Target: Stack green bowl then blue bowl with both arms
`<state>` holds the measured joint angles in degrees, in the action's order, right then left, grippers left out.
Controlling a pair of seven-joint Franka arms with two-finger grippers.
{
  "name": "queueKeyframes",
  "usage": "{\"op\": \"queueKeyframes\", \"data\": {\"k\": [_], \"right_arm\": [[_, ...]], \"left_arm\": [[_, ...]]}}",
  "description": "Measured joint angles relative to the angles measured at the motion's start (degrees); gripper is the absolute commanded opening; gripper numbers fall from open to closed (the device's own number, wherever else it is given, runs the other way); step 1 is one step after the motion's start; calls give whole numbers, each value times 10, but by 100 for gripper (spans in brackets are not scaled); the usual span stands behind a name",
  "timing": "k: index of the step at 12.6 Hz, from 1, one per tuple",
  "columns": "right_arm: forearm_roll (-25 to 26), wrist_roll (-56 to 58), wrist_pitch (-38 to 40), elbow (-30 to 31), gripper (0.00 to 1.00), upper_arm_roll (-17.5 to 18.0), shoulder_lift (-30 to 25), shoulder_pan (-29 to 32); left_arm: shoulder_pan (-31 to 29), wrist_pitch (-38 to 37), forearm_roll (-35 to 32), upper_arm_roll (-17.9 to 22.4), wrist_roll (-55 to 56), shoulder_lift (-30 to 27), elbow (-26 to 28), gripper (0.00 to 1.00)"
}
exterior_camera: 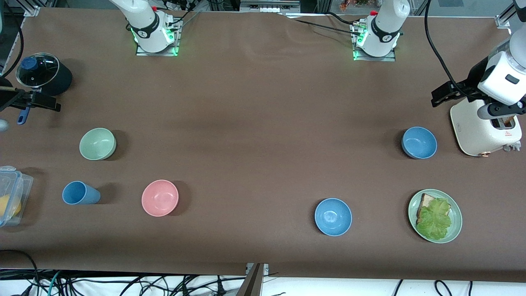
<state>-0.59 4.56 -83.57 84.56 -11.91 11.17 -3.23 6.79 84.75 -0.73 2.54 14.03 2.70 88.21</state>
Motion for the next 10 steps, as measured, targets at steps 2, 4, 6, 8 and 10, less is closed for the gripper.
{"op": "queueKeyframes", "data": {"k": [2,4,6,8,10], "right_arm": [[-2,12,-11,1,100,-4,31,24],[-4,30,-40,3,100,-4,64,45],[-20,66,-80,8,100,-4,106,66],[-53,119,-105,9,100,-6,150,103],[-69,154,-124,10,100,-6,178,135]], "left_arm": [[0,0,0,0,0,0,0,100],[0,0,0,0,0,0,0,100],[-1,-1,0,1,0,0,0,100],[-2,-2,0,1,0,0,0,100],[-2,-2,1,2,0,0,0,100]]}}
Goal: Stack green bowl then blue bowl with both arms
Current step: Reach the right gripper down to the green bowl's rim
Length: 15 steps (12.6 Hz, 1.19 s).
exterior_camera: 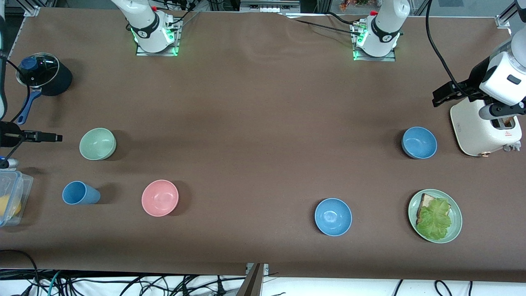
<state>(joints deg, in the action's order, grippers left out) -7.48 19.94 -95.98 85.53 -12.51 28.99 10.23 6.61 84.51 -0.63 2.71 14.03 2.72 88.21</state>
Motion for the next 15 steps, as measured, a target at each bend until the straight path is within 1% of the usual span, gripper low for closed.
{"op": "queueKeyframes", "data": {"k": [2,5,8,11,15], "right_arm": [[-7,11,-35,14,100,0,15,8],[-39,16,-105,66,100,4,20,6],[-57,37,-161,119,100,5,21,6],[-64,45,-203,157,100,5,21,6],[-65,47,-220,188,100,5,22,7]], "left_arm": [[0,0,7,0,0,0,0,100],[0,-1,9,1,0,0,0,100],[0,-2,9,1,0,0,0,100],[0,-2,9,1,0,0,0,100],[2,-2,9,-3,0,0,0,100]]}}
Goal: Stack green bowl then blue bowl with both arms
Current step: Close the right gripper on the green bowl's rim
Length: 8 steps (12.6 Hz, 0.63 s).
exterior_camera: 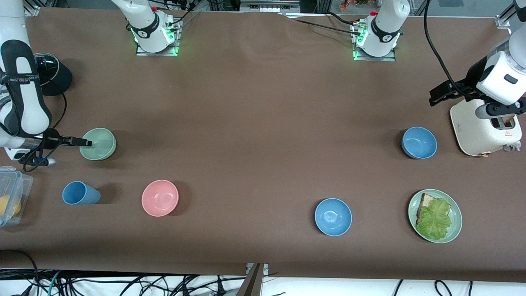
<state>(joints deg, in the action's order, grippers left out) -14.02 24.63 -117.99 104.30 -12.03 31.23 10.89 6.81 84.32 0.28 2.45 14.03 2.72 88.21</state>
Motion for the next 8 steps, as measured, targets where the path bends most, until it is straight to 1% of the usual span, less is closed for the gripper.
{"op": "queueKeyframes", "data": {"k": [5,6,7,8], "right_arm": [[-1,8,-5,3,99,-2,13,6],[-3,13,-7,3,91,-2,16,9],[-4,16,-8,3,63,-2,18,11],[-4,18,-9,3,38,-2,20,13]], "left_arm": [[0,0,0,0,0,0,0,100],[0,0,0,0,0,0,0,100],[0,0,0,0,0,0,0,100],[0,0,0,0,0,0,0,100]]}}
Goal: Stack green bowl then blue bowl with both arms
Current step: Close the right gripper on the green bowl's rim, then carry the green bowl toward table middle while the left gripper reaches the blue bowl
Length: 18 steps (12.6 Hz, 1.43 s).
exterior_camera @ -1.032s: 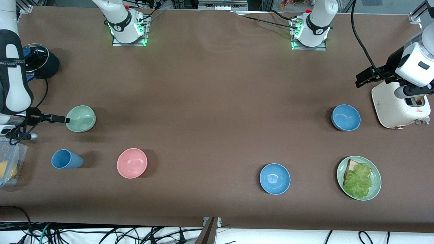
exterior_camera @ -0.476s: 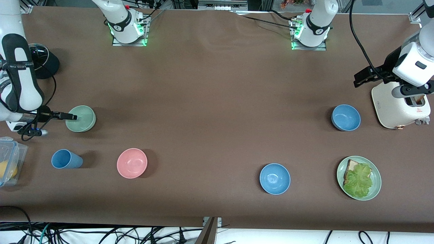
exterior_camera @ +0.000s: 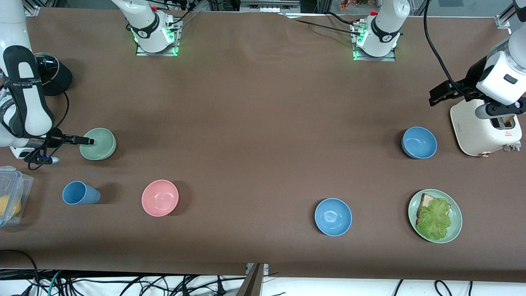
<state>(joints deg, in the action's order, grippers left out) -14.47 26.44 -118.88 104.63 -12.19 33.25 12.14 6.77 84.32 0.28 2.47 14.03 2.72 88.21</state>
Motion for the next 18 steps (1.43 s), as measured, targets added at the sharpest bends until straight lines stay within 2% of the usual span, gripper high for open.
{"op": "queueKeyframes", "data": {"k": [1,2,3,9,11,15,18], "right_arm": [[0,1,0,0,17,0,1,0],[0,3,0,0,5,0,1,0],[-1,4,0,0,0,0,1,0],[-1,5,0,-3,0,2,1,0],[-2,5,11,-22,0,3,-3,-1],[-18,-13,114,-100,0,13,-23,-6],[-25,-102,131,-117,0,33,-33,-36]], "left_arm": [[0,0,0,0,0,0,0,100],[0,-1,0,0,0,0,0,100],[0,-2,0,0,0,0,0,100],[-25,10,-3,6,-1,33,4,100],[-29,13,-4,7,-15,47,14,100],[-52,66,-12,23,-91,53,85,100],[-62,104,-19,55,-139,52,117,100]]}}
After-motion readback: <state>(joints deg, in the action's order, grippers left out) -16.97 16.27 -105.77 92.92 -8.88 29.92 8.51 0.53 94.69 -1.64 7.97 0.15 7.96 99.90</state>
